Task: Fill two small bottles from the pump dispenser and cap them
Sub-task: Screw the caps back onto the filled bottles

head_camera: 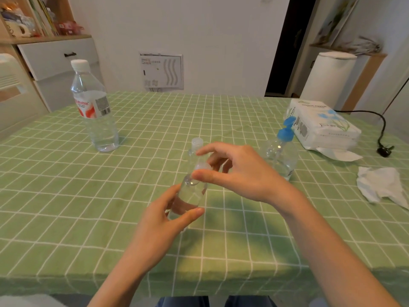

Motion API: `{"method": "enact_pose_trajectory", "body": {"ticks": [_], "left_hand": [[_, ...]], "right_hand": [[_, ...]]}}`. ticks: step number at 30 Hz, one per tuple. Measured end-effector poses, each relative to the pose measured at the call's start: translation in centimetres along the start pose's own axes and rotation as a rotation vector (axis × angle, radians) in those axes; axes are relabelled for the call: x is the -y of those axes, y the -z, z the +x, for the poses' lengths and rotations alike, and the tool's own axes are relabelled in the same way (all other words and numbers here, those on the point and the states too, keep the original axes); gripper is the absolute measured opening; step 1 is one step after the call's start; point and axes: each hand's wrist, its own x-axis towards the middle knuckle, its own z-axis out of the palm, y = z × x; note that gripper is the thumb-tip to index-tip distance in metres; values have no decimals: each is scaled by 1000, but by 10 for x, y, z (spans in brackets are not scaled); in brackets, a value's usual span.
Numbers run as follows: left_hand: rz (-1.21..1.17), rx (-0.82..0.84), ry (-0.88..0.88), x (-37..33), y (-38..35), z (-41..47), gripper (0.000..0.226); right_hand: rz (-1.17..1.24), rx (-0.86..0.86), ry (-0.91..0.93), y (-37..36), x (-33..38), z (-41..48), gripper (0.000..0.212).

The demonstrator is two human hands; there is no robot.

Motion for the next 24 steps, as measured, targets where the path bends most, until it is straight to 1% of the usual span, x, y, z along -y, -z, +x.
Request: {"method": "enact_pose_trajectory", "body": {"ticks": [1,2,5,8,9,12,13,16,17,19,22,24], "left_hand": [[-5,-5,1,0,1,0,47],[-6,-9,2,0,2,1,46],[-2,-12,6,0,2,2,48],[2,-16,5,-1,0,2,48],[7,-13,4,-1,-1,2,48],[9,-4,12,-1,-3,1,49],[2,-7,13,0,-3,0,50],[-11,-24,17,0,-2,0,55],[-10,-25,14,0,-2,0,55],[-4,-21,3,0,-2,1,50],[10,-12,5,0,-4,1,43],[28,2,21,2,-4,0,45]], "right_hand": [[46,35,7,2,-1,-1,44],[71,59,22,4,-2,-3,47],[71,67,66,5,-1,-4,35],[52,-25,19,0,0,0,20],[30,-52,0,-2,1,1,19],[-26,-75,-32,-5,-1,2,29],[-2,-56,-33,-4,-1,1,29],[121,31,-4,3,-1,-3,44],[131,52,13,5,-1,-4,43],[103,63,40,5,-1,-4,34],[59,-13,9,2,-1,-1,20],[-24,-43,-31,-1,-1,1,25]]}}
